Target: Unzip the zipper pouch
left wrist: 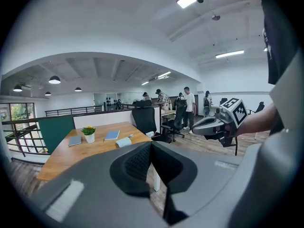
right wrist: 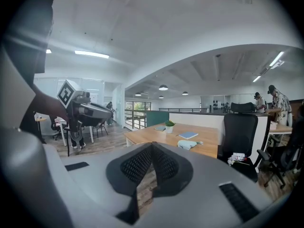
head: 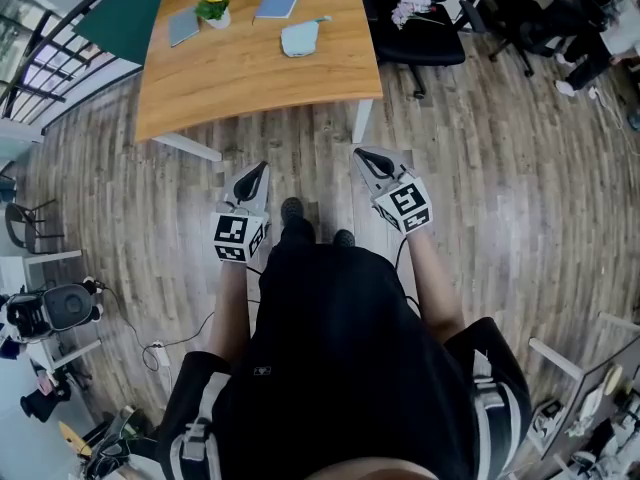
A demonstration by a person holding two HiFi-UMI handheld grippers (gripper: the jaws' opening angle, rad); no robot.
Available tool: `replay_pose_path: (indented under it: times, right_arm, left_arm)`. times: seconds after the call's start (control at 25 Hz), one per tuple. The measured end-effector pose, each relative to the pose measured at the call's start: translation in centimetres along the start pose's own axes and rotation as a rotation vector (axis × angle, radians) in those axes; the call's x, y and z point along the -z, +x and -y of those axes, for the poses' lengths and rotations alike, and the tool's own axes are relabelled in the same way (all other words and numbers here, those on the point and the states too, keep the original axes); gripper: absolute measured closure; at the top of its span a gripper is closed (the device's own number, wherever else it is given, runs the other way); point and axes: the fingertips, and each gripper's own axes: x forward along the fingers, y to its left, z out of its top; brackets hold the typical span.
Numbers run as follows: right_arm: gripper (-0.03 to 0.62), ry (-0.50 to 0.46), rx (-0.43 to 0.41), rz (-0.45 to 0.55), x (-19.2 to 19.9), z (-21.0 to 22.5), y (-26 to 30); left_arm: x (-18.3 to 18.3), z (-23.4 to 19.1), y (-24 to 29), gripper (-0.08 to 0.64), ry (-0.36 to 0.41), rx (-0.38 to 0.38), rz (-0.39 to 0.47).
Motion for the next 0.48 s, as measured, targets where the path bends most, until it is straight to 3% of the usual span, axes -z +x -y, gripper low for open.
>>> replay_pose_path:
  times: [0.2,0.32,0.48]
  right_arm:
    - [0.551,-0.002,0.027,0.007,-0.4,0.8,0.5]
    - [0.423,-0.004,0.044,0.024,-0.8,1.3,0.8]
    - [0.303,0.021,0.065,0.053,-1.1,2.0,1.1]
  left_arm:
    - [-0.4,-0.7,0.6,0.56,-0.004,-0.001,0.019]
    - [-0.9,-1.7,1.2,0.542,-0.016,-0.016,0.043]
    - [-1.1,-2.4,2.1,0.44,-0.034,-0.001,0.06]
